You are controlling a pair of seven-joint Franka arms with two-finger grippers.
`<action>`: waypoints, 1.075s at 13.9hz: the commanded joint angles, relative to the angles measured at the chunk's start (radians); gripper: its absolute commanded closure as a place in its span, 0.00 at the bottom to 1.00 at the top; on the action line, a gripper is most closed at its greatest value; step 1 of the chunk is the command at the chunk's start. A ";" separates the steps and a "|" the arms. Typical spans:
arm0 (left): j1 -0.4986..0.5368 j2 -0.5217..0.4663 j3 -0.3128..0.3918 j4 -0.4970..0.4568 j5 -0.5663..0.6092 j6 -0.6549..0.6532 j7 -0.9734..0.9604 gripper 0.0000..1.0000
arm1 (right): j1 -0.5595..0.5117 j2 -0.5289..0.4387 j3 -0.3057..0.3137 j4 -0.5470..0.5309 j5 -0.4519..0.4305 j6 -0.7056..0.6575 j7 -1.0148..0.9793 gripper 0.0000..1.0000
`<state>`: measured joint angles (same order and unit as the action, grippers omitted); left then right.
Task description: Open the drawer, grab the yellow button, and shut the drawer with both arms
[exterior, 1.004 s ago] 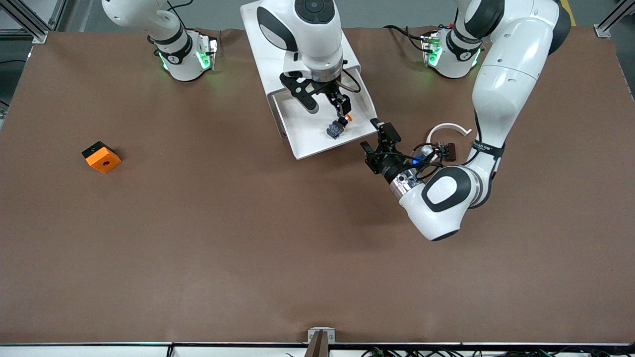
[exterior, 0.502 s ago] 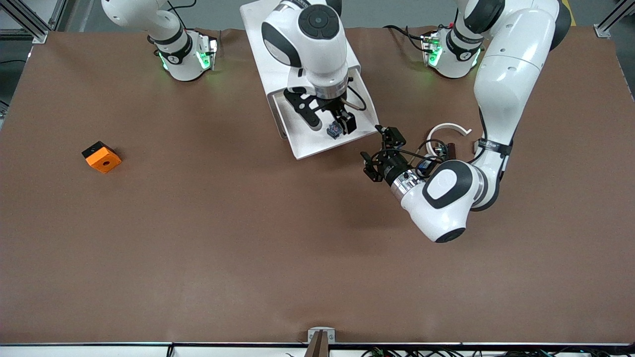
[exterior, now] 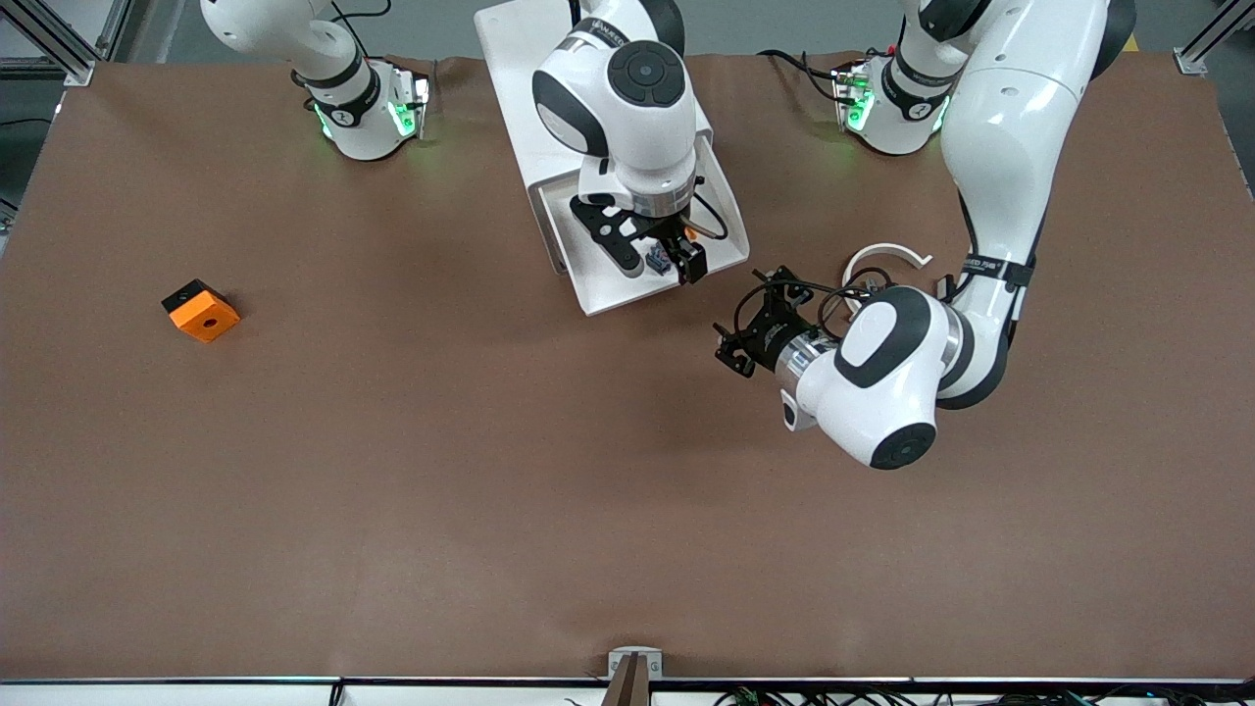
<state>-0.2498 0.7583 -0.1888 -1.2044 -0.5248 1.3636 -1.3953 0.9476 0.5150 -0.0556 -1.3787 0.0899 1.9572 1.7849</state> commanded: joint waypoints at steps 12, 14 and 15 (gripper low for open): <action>-0.072 -0.122 0.002 -0.020 0.348 0.268 0.436 0.00 | 0.034 0.043 0.011 0.029 -0.067 -0.012 0.016 0.00; -0.074 -0.122 0.002 -0.020 0.394 0.285 0.490 0.00 | 0.034 0.042 0.011 0.029 -0.065 -0.017 0.013 0.00; -0.074 -0.122 0.002 -0.018 0.402 0.295 0.496 0.00 | 0.034 0.042 0.011 0.029 -0.065 -0.017 0.011 0.00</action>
<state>-0.3186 0.6558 -0.1904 -1.2047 -0.1590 1.6301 -0.9353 0.9777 0.5434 -0.0453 -1.3786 0.0390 1.9551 1.7849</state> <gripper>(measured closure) 0.000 0.000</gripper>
